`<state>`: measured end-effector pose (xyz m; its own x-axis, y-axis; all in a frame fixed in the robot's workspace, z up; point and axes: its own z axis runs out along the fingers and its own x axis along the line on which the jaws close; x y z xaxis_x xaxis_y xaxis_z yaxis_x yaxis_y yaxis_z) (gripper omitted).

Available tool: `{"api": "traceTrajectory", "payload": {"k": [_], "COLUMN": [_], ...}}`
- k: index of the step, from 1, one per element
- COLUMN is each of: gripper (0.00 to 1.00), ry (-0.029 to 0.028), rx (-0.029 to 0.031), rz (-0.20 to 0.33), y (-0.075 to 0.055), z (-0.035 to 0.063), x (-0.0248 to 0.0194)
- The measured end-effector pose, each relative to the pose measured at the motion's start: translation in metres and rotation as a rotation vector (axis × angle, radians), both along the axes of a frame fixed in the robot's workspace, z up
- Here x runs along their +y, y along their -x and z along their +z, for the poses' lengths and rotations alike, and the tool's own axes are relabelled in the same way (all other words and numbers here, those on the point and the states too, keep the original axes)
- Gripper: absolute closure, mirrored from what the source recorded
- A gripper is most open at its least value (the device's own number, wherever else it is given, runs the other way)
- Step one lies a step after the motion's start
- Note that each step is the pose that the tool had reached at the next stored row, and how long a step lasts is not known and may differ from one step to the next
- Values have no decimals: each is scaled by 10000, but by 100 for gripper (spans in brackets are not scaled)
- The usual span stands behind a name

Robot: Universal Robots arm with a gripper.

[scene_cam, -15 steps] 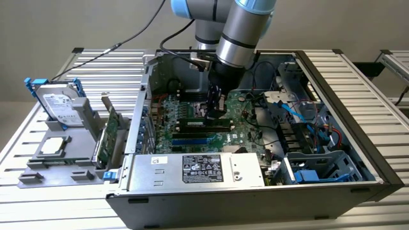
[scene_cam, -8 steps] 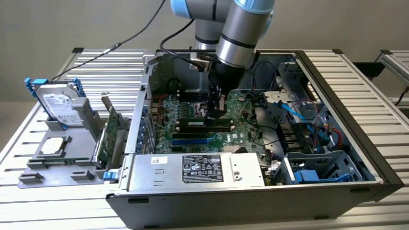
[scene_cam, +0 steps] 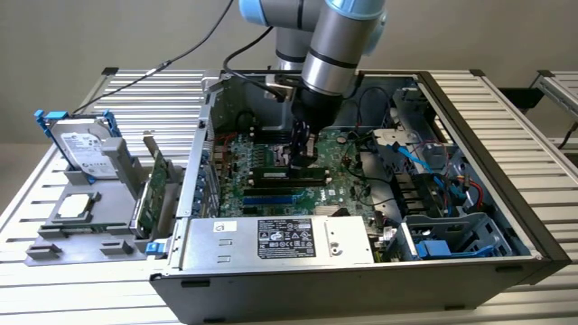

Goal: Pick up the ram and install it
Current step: 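Insert the ram into the slot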

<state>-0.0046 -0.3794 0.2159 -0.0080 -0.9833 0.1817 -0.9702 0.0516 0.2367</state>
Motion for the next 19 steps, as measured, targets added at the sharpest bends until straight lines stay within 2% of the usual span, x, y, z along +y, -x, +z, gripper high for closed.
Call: {"api": "traceTrajectory", "payload": {"k": [3, 9, 14, 15, 16, 19], "gripper": [86, 86, 86, 86, 86, 86], "ry": [1, 10, 40, 55, 86, 145], "rx": [-42, -68, -82, -113, -186, -351], "rz": [5, 8, 6, 5, 6, 7], "y": [5, 12, 12, 13, 12, 12], "z": [-1, 26, 58, 58, 55, 53], "x": [10, 13, 13, 13, 14, 13]}}
